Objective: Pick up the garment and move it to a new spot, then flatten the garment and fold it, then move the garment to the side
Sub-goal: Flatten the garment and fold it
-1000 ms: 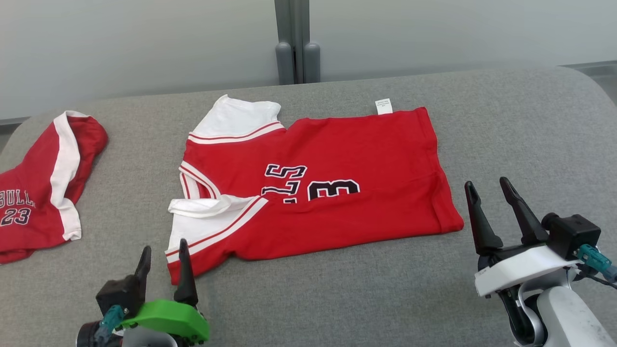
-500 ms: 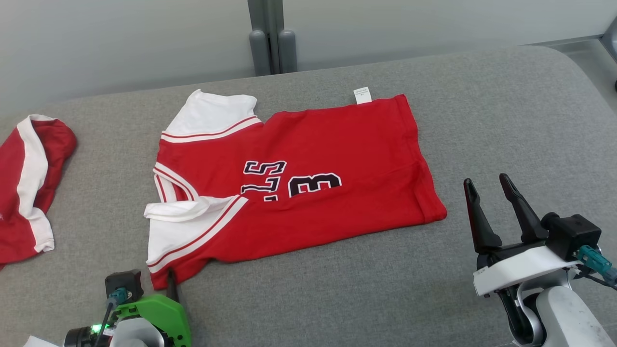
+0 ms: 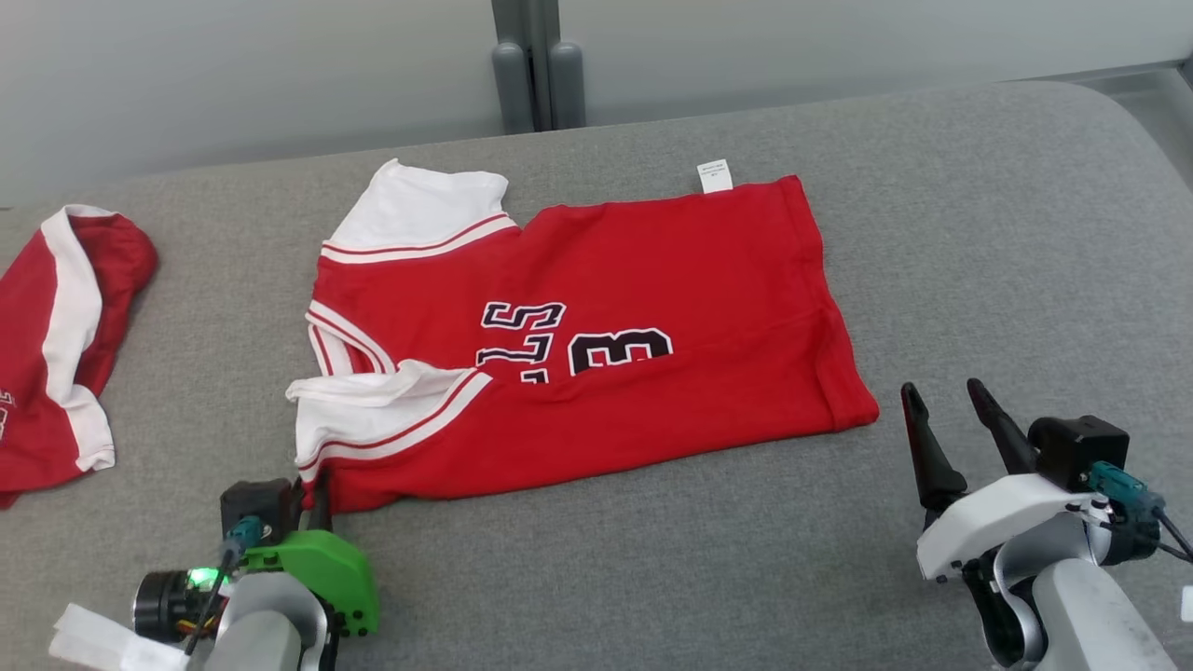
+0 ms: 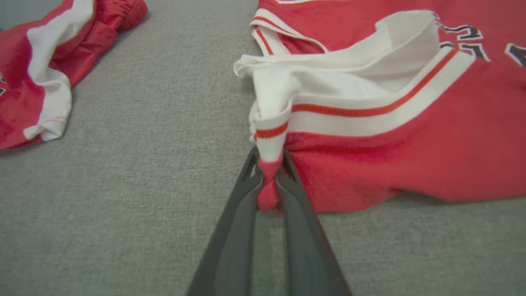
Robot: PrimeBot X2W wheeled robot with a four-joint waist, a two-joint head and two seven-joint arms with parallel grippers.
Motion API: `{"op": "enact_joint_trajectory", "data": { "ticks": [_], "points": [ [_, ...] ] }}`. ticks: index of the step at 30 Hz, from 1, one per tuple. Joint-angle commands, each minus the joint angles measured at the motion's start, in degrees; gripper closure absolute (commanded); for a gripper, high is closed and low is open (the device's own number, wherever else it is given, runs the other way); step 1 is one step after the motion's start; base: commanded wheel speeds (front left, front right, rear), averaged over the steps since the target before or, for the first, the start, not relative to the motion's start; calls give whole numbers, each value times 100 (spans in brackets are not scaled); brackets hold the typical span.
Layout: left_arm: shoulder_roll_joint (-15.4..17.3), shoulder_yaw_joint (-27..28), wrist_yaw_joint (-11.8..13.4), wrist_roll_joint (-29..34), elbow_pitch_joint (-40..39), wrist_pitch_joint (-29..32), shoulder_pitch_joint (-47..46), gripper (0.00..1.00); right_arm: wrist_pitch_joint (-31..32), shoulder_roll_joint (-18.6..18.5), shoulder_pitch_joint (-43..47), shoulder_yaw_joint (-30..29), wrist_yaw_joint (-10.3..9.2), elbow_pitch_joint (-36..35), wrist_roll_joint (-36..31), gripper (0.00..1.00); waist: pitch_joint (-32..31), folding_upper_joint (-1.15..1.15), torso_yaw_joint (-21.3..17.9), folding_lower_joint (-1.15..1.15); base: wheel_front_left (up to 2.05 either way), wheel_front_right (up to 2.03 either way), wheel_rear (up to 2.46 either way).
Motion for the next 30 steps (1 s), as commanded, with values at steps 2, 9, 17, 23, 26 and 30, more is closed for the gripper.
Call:
{"op": "enact_joint_trajectory", "data": {
  "ticks": [2,9,17,23,26,30],
  "points": [
    [67,-154,-78,184,-149,-54,-147,100,197,141,-211,-66,-7,332,-10,0,50,0,191,0,0,0,0],
    [105,-557,-149,500,-656,79,-280,100,448,288,-787,-161,-8,1453,17,0,225,0,515,0,0,0,0],
    [27,-705,-67,519,-1271,285,-176,100,235,296,-1376,-525,-8,2791,-436,0,352,0,779,0,0,0,0],
    [66,-735,-3,447,-1544,378,-36,100,44,338,-1615,-474,-7,3289,-353,0,338,0,808,0,0,0,0],
    [91,-759,6,423,-1595,429,65,100,32,356,-1647,-312,-8,3514,-216,100,274,0,779,0,0,0,0],
    [125,-791,-3,375,-1578,505,164,100,-64,290,-1613,-142,-9,3526,-4,100,165,0,720,0,0,0,0]
  ]
}}
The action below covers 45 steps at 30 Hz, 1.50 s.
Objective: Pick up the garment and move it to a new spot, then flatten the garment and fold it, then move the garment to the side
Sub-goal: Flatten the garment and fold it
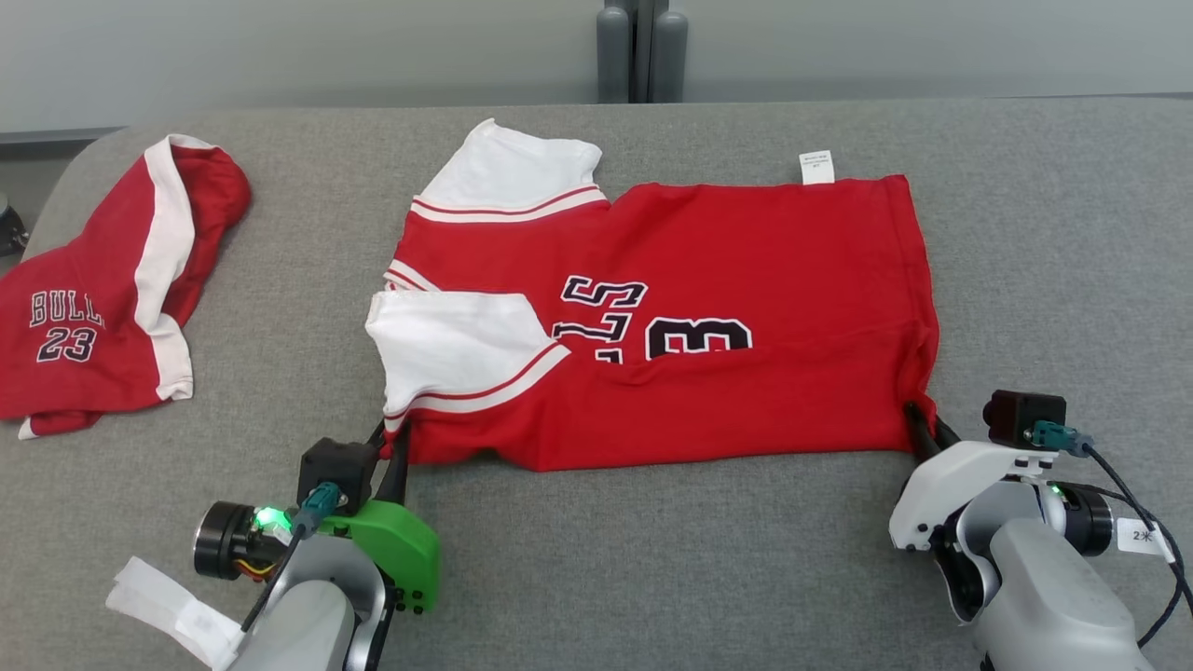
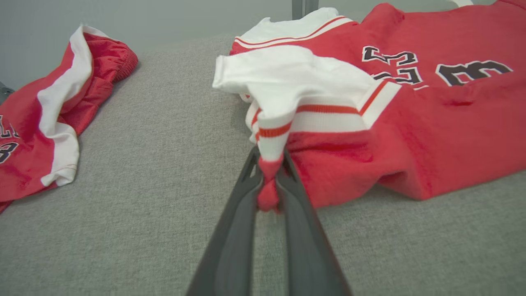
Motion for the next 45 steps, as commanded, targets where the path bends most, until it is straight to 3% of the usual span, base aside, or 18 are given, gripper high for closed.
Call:
{"op": "enact_joint_trajectory", "data": {
  "ticks": [1,9,18,23,28,29,30,31,32,38,45],
  "points": [
    [58,3,22,-33,21,24,93,100,-24,-50,130,52,-11,48,81,100,-91,0,-55,0,0,0,0],
    [189,64,-45,-251,149,163,430,100,49,-254,485,349,-11,-342,696,100,-506,0,-248,0,0,0,0],
    [427,133,-121,-596,-279,569,1130,100,752,-677,1314,651,-12,-1321,1349,100,-958,0,-422,0,0,0,0],
    [524,74,-28,-675,-734,910,1599,100,1157,-904,1849,501,-12,-2031,1442,100,-1040,0,-459,0,0,0,0],
    [546,34,71,-734,-999,1110,1821,100,1367,-795,2261,283,-12,-2467,1264,100,-1050,0,-482,0,0,0,0],
    [555,39,123,-717,-1038,1146,1854,100,1318,-751,2321,159,-12,-2535,1172,55,-1049,0,-480,0,0,0,0],
    [574,44,174,-665,-1068,1128,1859,66,1313,-693,2358,74,-13,-2573,1115,0,-1047,0,-478,0,0,0,0],
    [570,50,191,-674,-1100,1121,1868,13,1326,-617,2402,5,-11,-2630,1026,0,-1043,0,-476,0,0,0,0],
    [548,75,206,-711,-1140,1081,1870,0,1342,-537,2435,-25,-9,-2702,998,0,-1039,0,-475,0,0,0,0],
    [449,266,411,-763,-1381,741,1712,0,897,-310,2498,-376,-7,-3284,512,0,-976,0,-446,0,0,0,0],
    [165,624,508,-799,-1763,-473,1406,0,31,-161,2478,-148,-7,-4148,57,0,-859,0,-457,0,0,0,0]
  ]
}}
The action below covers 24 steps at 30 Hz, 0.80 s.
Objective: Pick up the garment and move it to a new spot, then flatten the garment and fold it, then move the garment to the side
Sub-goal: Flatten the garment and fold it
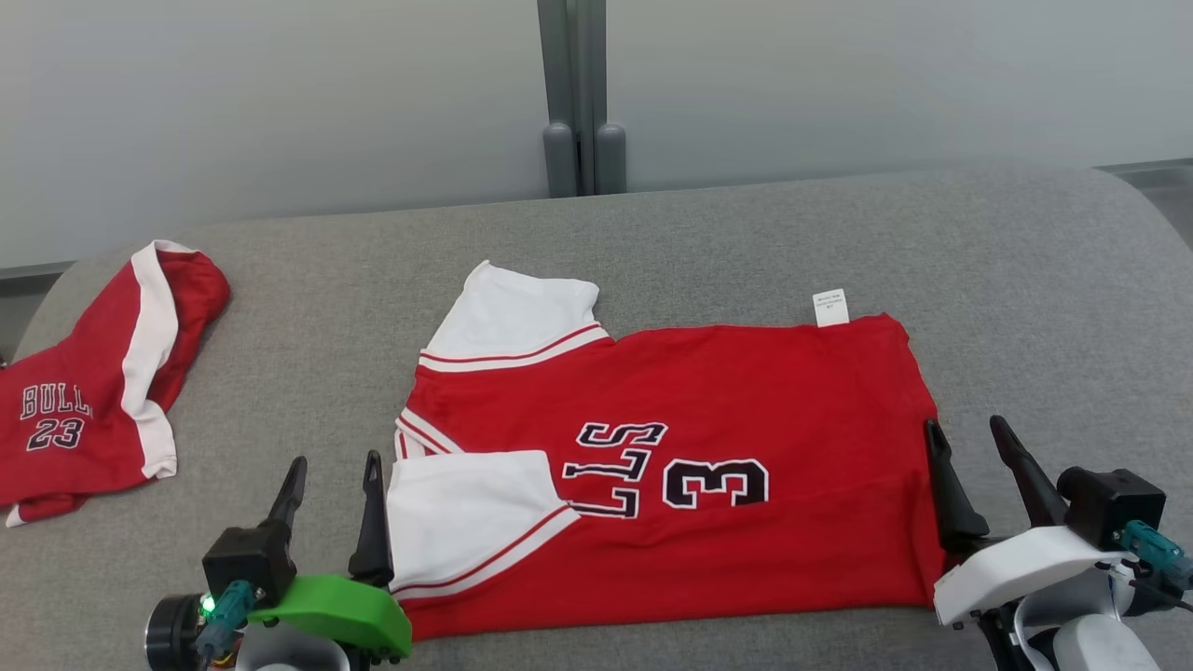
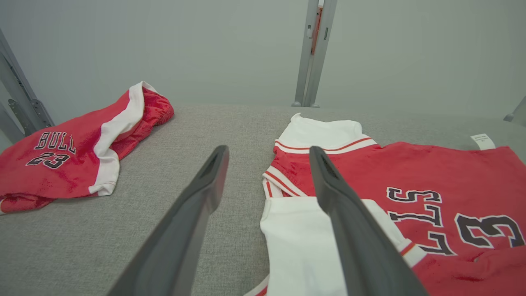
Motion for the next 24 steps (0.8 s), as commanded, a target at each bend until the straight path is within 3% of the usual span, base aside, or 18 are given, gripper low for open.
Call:
{"op": "enact_joint_trajectory", "data": {
  "ticks": [1,7,12,15,20,24],
  "points": [
    [-49,58,-5,14,-63,-109,-114,0,-110,23,11,54,-1,-84,-58,0,36,0,-12,0,0,0,0],
    [-45,10,-90,228,49,-171,-537,0,-258,117,-218,227,-1,-328,-243,0,348,0,-136,0,0,0,0],
    [178,-283,-291,495,542,553,-1457,0,-191,155,-646,385,-1,-487,-337,0,871,0,-341,0,0,0,0],
    [319,-510,-592,624,838,1051,-2125,0,-158,172,-943,465,-1,-550,-360,0,1176,0,-487,0,0,0,0],
    [603,-736,-1350,464,1456,2285,-3403,0,-144,214,-1492,591,-1,-637,-400,0,1772,0,-746,0,0,0,0],
    [824,-1011,-1565,235,1794,2892,-4380,0,-199,250,-1847,692,-2,-676,-389,0,2151,0,-935,0,0,0,0]
  ]
}}
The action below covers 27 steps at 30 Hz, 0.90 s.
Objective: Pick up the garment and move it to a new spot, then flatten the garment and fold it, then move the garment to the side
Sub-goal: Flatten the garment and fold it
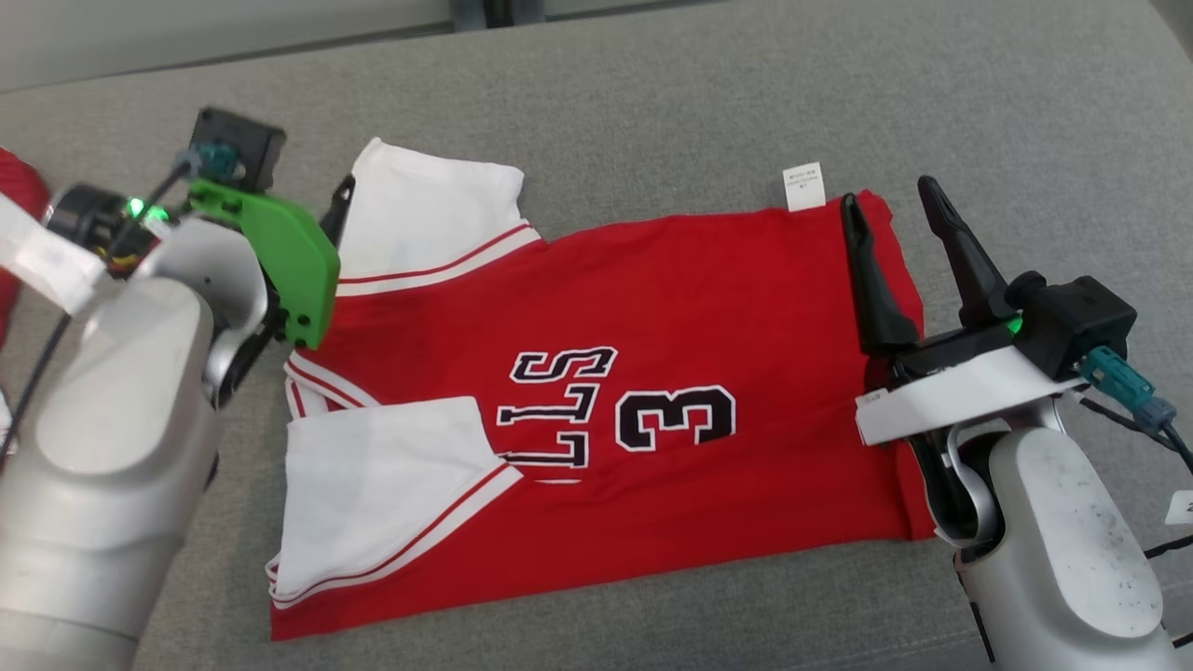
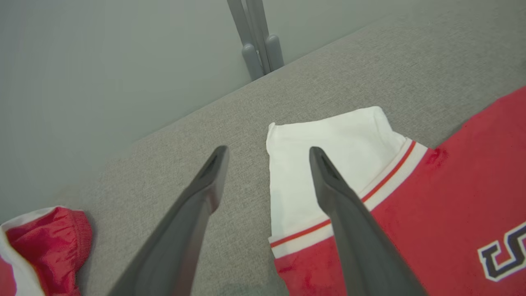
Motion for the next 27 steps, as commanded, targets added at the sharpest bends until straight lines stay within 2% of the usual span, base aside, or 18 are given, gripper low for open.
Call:
{"op": "enact_joint_trajectory", "data": {
  "ticks": [1,5,11,15,27],
  "points": [
    [143,-145,-24,-62,108,117,-307,0,-59,34,-116,18,-3,-17,-2,0,608,0,-437,-1,0,0,0],
    [458,-913,-32,-555,238,526,-994,0,-129,109,-290,79,-3,-26,21,0,831,0,-597,-1,0,0,0],
    [950,-1834,-35,-1300,445,760,-1698,0,-230,215,-386,181,-3,-58,89,0,1070,0,-782,-1,0,0,0],
    [1151,-2231,-36,-1671,675,905,-2050,0,-287,241,-434,274,-3,-29,139,0,1178,0,-908,-1,0,0,0],
    [1534,-3045,-32,-2041,1309,972,-2641,0,-369,267,-510,475,-3,-79,203,0,1466,0,-1195,-1,0,0,0]
  ]
}}
